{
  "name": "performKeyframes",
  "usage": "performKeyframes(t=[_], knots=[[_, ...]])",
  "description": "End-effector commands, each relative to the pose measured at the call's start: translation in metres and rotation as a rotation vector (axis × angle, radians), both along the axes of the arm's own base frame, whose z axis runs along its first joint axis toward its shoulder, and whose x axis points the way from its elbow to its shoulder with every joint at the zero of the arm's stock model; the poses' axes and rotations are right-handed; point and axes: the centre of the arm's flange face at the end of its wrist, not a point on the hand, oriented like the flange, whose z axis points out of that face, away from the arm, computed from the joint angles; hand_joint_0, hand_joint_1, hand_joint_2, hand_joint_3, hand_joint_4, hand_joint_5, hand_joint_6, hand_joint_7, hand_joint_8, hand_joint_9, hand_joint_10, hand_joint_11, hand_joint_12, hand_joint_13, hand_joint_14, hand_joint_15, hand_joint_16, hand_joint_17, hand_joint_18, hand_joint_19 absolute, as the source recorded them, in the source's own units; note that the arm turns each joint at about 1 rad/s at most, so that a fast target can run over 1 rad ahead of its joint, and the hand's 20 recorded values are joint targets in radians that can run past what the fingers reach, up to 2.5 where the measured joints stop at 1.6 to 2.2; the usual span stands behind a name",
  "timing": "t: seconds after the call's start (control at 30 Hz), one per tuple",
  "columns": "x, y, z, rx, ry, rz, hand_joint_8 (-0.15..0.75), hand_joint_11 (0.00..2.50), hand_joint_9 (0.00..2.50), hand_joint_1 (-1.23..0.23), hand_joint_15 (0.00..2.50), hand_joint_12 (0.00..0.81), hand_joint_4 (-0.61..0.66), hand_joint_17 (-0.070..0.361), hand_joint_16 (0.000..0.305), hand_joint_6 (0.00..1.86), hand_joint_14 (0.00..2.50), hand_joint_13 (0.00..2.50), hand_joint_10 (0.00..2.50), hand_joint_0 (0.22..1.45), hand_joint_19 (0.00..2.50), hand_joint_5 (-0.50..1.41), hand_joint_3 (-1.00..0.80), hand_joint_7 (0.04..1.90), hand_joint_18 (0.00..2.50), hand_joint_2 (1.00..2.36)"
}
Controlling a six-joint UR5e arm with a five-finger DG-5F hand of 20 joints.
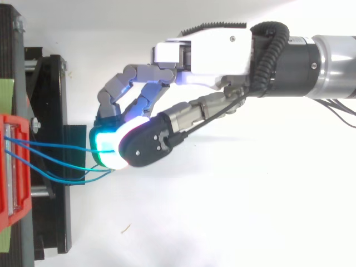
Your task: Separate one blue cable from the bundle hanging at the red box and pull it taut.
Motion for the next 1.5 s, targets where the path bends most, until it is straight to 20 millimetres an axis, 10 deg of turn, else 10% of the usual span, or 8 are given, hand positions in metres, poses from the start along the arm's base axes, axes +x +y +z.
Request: performKeyframes(t=[0.0, 0.43, 1.0, 1.47], knots=[[-0.0002, 0.0003, -0.0003, 0.0, 0.0, 0.002, 0.359, 0.7, 0.85, -0.27, 0.48, 0.386, 0.19, 0.112, 0.05, 0.82, 0.01, 0.75, 0.01, 0.55, 0.54, -0.19, -0.5, 1.0, 0.79, 1.0], [0.0006, 0.0007, 0.0004, 0.0, -0.006, -0.004, 0.386, 0.79, 0.91, -0.67, 0.47, 0.423, 0.21, 0.125, 0.056, 0.91, 0.01, 0.85, 0.01, 0.62, 0.48, -0.2, -0.19, 0.99, 0.92, 1.01], [0.0012, 0.0016, -0.0005, 0.0, -0.007, -0.006, 0.355, 0.91, 0.95, -0.75, 0.51, 0.397, 0.06, 0.112, 0.05, 0.92, 0.01, 0.89, 0.01, 0.66, 0.48, -0.2, -0.17, 1.02, 0.91, 1.01], [0.0005, 0.0001, -0.0011, 0.167, 0.006, -0.007, 0.354, 1.19, 1.03, -0.76, 1.06, 0.392, 0.05, 0.103, 0.046, 0.91, 0.02, 1.17, 0.01, 0.68, 0.56, -0.2, -0.2, 1.01, 0.95, 1.01]])
